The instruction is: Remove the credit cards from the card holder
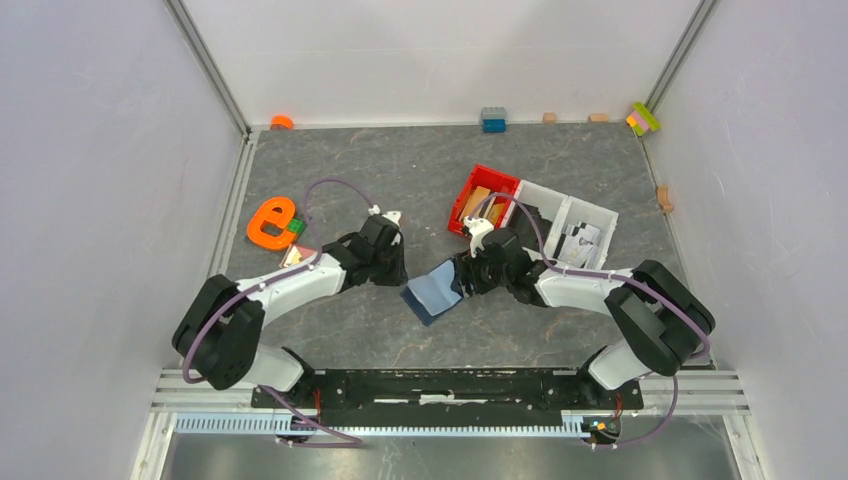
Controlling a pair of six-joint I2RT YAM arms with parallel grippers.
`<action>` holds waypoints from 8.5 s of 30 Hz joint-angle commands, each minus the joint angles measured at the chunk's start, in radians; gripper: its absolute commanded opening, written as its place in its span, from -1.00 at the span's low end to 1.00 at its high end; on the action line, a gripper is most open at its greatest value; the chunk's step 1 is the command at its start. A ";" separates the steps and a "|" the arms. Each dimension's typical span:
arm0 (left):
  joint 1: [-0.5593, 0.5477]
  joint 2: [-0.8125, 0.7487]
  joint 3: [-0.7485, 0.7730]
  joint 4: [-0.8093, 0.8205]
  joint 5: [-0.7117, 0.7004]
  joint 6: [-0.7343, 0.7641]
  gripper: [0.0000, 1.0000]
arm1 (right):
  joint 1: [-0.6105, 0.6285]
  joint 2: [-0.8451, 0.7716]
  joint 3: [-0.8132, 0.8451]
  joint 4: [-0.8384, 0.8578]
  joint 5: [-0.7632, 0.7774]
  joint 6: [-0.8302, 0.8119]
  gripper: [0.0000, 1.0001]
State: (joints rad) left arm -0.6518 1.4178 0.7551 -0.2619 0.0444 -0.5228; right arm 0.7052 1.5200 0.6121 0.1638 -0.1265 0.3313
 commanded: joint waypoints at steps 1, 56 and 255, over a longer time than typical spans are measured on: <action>-0.012 0.013 0.078 -0.172 -0.219 0.033 -0.54 | 0.004 0.019 0.018 -0.044 0.026 -0.016 0.36; 0.022 0.018 -0.051 0.187 0.395 -0.036 -0.46 | 0.022 -0.410 -0.275 0.041 -0.011 0.228 0.71; 0.009 0.323 0.117 0.205 0.241 0.039 -0.89 | 0.177 -0.196 -0.017 0.020 0.231 -0.198 -0.14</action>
State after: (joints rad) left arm -0.6411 1.7664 0.9146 -0.0204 0.3233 -0.5320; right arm 0.8772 1.3861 0.6178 0.1211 0.0799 0.1539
